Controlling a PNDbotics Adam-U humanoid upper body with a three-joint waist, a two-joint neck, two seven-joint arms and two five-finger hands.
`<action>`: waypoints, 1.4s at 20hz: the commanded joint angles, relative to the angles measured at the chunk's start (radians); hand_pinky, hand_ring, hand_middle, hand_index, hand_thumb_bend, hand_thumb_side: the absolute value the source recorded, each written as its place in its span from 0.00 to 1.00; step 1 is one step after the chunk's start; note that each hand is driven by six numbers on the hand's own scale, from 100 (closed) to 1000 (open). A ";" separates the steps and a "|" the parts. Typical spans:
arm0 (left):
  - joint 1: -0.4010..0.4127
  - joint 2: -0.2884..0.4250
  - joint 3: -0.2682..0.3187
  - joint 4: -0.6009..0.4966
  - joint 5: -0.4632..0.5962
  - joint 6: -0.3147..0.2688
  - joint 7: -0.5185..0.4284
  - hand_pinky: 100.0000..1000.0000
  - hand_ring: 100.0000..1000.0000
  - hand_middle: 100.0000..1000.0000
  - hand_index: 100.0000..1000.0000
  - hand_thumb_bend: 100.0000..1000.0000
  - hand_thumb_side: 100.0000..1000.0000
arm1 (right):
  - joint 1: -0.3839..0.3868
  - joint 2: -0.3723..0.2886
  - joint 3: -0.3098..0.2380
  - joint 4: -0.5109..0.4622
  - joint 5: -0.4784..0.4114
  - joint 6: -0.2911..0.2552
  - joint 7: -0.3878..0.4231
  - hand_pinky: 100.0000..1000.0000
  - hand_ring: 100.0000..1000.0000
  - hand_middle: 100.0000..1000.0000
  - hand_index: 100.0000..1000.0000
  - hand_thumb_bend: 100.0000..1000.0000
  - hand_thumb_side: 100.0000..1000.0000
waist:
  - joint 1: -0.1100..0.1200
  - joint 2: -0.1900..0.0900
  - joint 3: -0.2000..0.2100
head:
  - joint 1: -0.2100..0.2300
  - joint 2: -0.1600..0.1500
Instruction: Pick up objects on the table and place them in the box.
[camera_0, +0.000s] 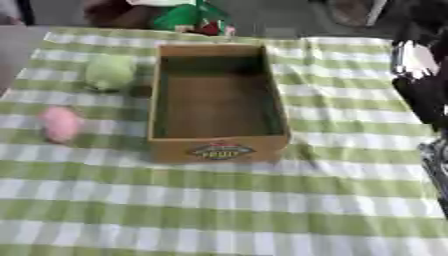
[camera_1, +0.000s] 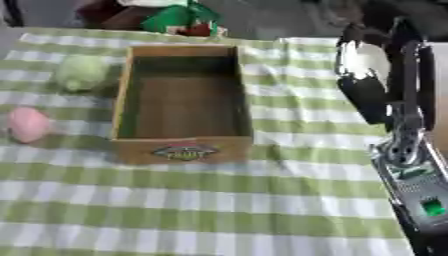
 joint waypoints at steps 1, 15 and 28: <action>0.003 -0.041 0.010 -0.039 0.042 -0.001 0.041 0.47 0.62 0.69 0.80 0.01 0.99 | 0.005 -0.003 0.000 -0.014 -0.008 -0.038 -0.006 0.72 0.78 0.73 0.82 0.00 0.45 | 0.009 -0.014 0.003 | 0.003 -0.015; 0.041 -0.130 -0.081 -0.031 0.229 -0.148 0.228 0.51 0.68 0.74 0.86 0.02 0.85 | 0.029 -0.023 -0.018 -0.014 -0.011 -0.079 -0.016 0.71 0.77 0.72 0.81 0.00 0.45 | 0.030 -0.019 0.023 | -0.017 0.008; -0.217 0.141 -0.351 0.201 0.073 -0.121 0.072 0.62 0.77 0.81 0.94 0.20 1.00 | 0.049 -0.074 -0.039 -0.014 0.022 -0.071 -0.047 0.71 0.77 0.72 0.81 0.00 0.45 | 0.065 -0.024 0.028 | -0.046 0.008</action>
